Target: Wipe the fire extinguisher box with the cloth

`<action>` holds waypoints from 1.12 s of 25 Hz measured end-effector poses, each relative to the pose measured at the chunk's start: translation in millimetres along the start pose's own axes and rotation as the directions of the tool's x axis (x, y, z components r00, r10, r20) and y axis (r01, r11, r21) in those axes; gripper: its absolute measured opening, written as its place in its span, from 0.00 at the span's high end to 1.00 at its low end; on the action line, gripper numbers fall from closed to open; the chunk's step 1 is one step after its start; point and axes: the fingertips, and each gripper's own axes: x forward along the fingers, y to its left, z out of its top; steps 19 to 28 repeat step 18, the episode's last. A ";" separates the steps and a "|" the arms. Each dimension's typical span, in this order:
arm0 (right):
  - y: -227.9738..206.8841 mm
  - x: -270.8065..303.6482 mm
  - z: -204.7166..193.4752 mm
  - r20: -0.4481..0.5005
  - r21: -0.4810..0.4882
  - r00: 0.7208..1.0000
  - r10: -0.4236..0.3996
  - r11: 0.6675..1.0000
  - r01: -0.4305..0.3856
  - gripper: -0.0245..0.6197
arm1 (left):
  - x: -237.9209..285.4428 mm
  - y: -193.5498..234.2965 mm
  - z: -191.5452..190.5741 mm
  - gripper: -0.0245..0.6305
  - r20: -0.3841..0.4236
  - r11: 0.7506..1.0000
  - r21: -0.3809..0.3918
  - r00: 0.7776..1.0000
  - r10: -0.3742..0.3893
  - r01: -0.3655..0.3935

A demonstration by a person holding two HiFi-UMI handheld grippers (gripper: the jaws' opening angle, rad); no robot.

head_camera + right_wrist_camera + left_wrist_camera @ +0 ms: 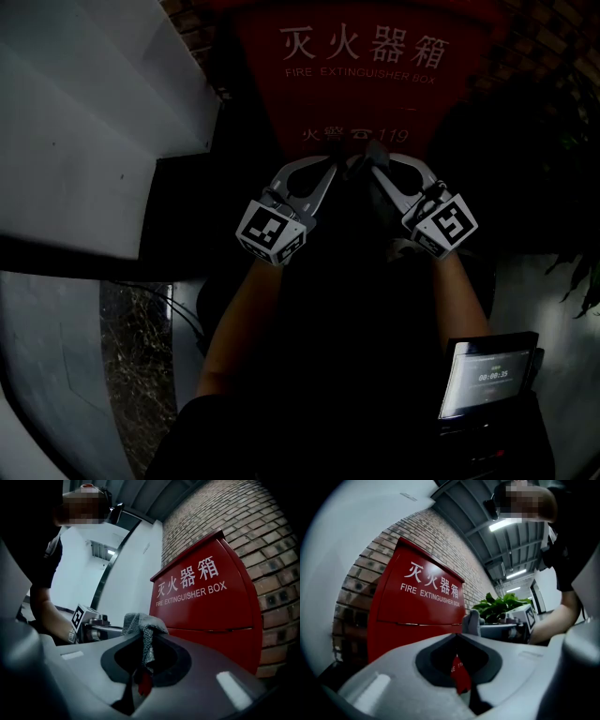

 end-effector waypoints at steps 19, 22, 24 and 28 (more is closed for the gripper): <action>10.4 -2.0 -18.6 -0.066 -0.012 0.998 0.017 1.000 -0.017 0.91 | -0.9 -4.0 -6.5 0.96 0.015 1.000 0.010 1.000 0.022 -0.022; 10.4 -2.0 -18.6 -0.066 -0.012 0.998 0.017 1.000 -0.017 0.91 | -0.9 -4.0 -6.5 0.96 0.015 1.000 0.010 1.000 0.022 -0.022; 10.4 -2.0 -18.6 -0.066 -0.012 0.998 0.017 1.000 -0.017 0.91 | -0.9 -4.0 -6.5 0.96 0.015 1.000 0.010 1.000 0.022 -0.022; 10.4 -2.0 -18.6 -0.066 -0.012 0.998 0.017 1.000 -0.017 0.91 | -0.9 -4.0 -6.5 0.96 0.015 1.000 0.010 1.000 0.022 -0.022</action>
